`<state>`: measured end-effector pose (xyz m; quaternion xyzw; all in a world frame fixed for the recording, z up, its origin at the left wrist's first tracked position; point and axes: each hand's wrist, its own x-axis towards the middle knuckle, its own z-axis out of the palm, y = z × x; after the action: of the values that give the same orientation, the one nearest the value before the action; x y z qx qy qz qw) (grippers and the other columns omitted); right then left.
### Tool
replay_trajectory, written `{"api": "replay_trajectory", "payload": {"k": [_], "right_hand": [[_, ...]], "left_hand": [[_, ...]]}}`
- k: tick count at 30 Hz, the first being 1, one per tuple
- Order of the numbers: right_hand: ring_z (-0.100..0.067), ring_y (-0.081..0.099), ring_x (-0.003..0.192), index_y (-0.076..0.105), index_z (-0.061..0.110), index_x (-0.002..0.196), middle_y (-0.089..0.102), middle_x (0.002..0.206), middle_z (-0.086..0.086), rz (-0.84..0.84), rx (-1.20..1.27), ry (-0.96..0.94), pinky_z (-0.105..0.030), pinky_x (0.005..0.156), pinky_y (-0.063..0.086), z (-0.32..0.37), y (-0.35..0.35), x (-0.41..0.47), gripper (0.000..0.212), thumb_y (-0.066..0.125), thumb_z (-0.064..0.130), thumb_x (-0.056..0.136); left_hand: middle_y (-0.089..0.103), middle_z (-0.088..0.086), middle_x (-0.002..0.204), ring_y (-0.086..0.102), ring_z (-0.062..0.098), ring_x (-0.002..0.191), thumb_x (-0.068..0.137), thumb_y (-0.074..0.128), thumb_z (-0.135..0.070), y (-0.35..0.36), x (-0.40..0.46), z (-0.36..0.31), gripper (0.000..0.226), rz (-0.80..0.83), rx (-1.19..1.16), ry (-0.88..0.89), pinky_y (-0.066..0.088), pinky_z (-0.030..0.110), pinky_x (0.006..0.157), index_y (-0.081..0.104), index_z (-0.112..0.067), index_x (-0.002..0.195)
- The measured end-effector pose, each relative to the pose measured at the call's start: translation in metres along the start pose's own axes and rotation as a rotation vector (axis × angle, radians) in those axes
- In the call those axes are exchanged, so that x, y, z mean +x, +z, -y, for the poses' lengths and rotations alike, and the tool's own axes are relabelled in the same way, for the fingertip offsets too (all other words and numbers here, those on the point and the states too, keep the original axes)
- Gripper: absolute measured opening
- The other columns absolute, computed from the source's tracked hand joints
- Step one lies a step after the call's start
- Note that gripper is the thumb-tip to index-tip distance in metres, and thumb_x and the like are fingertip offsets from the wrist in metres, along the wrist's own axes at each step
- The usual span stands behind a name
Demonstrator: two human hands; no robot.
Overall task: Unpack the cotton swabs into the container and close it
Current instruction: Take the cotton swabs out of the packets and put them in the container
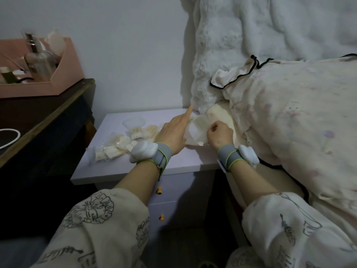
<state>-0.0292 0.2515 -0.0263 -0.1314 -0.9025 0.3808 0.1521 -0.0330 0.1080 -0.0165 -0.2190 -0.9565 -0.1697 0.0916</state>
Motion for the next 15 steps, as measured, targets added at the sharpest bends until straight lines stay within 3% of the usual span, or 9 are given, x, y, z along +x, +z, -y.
{"api": "replay_trajectory", "payload": {"k": [4, 7, 11, 15], "right_hand": [[-0.039, 0.053, 0.111, 0.06, -0.001, 0.107, 0.059, 0.118, -0.024, -0.032, -0.024, 0.146, -0.035, 0.088, 0.044, -0.004, 0.003, -0.003, 0.027, 0.045, 0.009, 0.086], [-0.038, 0.054, 0.111, 0.06, 0.0, 0.109, 0.059, 0.119, -0.022, -0.038, -0.06, 0.184, -0.035, 0.087, 0.045, -0.005, 0.008, -0.001, 0.029, 0.046, 0.009, 0.086], [-0.04, 0.055, 0.111, 0.06, -0.003, 0.108, 0.06, 0.118, -0.023, -0.026, -0.082, 0.181, -0.037, 0.086, 0.046, -0.002, 0.018, 0.005, 0.029, 0.048, 0.009, 0.085], [-0.041, 0.055, 0.111, 0.059, -0.007, 0.11, 0.06, 0.119, -0.026, 0.003, -0.101, 0.198, -0.038, 0.087, 0.046, 0.002, 0.027, 0.018, 0.031, 0.05, 0.008, 0.085]], "left_hand": [[0.044, 0.004, 0.14, 0.034, 0.027, 0.132, 0.089, 0.046, -0.005, 0.005, -0.007, 0.01, 0.062, -0.092, 0.098, -0.207, 0.027, 0.04, 0.103, 0.022, -0.019, 0.145], [0.044, 0.006, 0.138, 0.032, 0.028, 0.131, 0.091, 0.044, -0.01, 0.006, -0.014, 0.025, 0.046, -0.06, 0.179, -0.33, 0.027, 0.039, 0.101, 0.039, -0.02, 0.136], [0.039, 0.009, 0.138, 0.03, 0.031, 0.129, 0.091, 0.05, -0.027, 0.008, -0.019, 0.042, 0.042, 0.071, 0.186, -0.414, 0.027, 0.041, 0.104, 0.044, -0.02, 0.132], [0.041, 0.011, 0.139, 0.034, 0.032, 0.128, 0.091, 0.053, -0.031, 0.01, -0.012, 0.048, 0.048, 0.083, 0.084, -0.404, 0.031, 0.04, 0.104, 0.042, -0.014, 0.135]]}}
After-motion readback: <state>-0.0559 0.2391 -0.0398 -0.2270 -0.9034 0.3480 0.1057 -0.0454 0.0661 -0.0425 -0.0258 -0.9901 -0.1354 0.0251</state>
